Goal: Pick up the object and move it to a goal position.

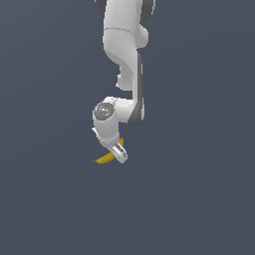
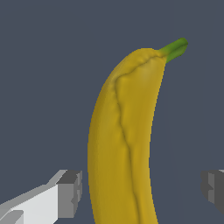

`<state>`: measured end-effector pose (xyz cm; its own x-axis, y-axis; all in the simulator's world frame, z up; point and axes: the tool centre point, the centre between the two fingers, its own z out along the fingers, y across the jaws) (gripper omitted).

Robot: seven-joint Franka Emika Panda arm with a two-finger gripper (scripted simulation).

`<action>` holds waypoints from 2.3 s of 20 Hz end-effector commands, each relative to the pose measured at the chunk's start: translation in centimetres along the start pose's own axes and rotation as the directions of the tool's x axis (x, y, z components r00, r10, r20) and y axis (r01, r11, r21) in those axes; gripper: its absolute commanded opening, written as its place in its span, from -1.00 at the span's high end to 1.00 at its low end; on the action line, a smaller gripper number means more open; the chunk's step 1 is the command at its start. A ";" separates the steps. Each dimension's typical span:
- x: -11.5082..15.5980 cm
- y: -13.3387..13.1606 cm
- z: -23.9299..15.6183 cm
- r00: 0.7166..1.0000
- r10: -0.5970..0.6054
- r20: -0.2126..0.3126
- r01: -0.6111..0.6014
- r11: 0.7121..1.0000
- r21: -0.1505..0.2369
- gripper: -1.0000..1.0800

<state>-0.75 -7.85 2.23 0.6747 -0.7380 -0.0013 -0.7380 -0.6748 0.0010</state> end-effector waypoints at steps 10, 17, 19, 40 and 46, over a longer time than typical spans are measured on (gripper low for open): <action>0.1 -0.1 0.4 1.000 0.000 -0.001 0.000 1.000 0.001 1.00; -0.3 -0.3 0.0 1.000 -0.002 -0.002 0.002 1.000 0.003 1.00; -0.7 -0.5 -0.4 1.000 -0.002 -0.002 0.002 1.000 0.003 1.00; -15.0 -5.8 -13.3 1.000 0.000 -0.002 0.000 1.000 0.002 1.00; -20.1 -7.8 -18.0 1.000 0.000 -0.003 0.000 1.000 0.001 1.00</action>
<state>-8.04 11.00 19.00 0.6755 -0.7374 0.0006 -0.7374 -0.6755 0.0009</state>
